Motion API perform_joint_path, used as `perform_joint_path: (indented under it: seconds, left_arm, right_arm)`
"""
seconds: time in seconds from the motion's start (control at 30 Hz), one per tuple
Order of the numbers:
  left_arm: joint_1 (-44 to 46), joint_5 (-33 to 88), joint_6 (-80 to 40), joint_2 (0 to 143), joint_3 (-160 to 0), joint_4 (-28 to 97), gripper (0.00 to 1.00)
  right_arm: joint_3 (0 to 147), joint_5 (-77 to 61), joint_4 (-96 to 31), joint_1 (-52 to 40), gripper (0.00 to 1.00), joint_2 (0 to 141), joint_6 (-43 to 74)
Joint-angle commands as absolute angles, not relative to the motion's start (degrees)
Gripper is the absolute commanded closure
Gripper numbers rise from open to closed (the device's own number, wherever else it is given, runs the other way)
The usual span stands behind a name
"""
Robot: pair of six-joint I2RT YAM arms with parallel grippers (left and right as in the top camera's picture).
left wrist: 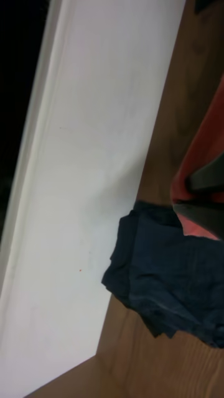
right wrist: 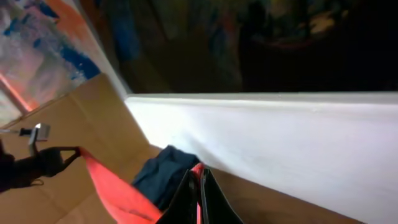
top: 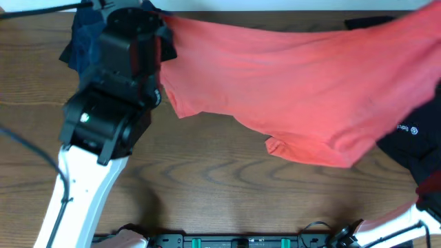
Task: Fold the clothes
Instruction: 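Lay the stretched shirt flat on the table and release both grippers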
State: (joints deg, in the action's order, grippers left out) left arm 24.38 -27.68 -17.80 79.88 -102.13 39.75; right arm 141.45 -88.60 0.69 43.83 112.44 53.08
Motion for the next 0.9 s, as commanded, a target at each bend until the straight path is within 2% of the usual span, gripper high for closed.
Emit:
perform_joint_path:
  seconds: [0.0,0.4,0.6,0.87]
  left_arm:
    - [23.51,-29.39,-18.13,83.33,-102.35,38.04,0.94]
    - [21.1,-27.79,-18.11,95.13,-102.35,29.78,0.94]
    - [20.51,-26.35,-18.13,101.03,-102.35,26.35,0.94]
    - [17.63,-26.35,-18.35,108.97,-102.35,17.39,0.94]
  right_arm:
    - [141.78,-89.21,1.08,40.05,0.99,114.69,48.18]
    - [141.78,-86.74,1.1,28.91,0.99,127.35,40.56]
    - [141.78,-82.08,1.02,27.03,0.99,132.57,39.13]
    - [141.73,-77.56,-2.44,24.93,0.99,137.99,31.48]
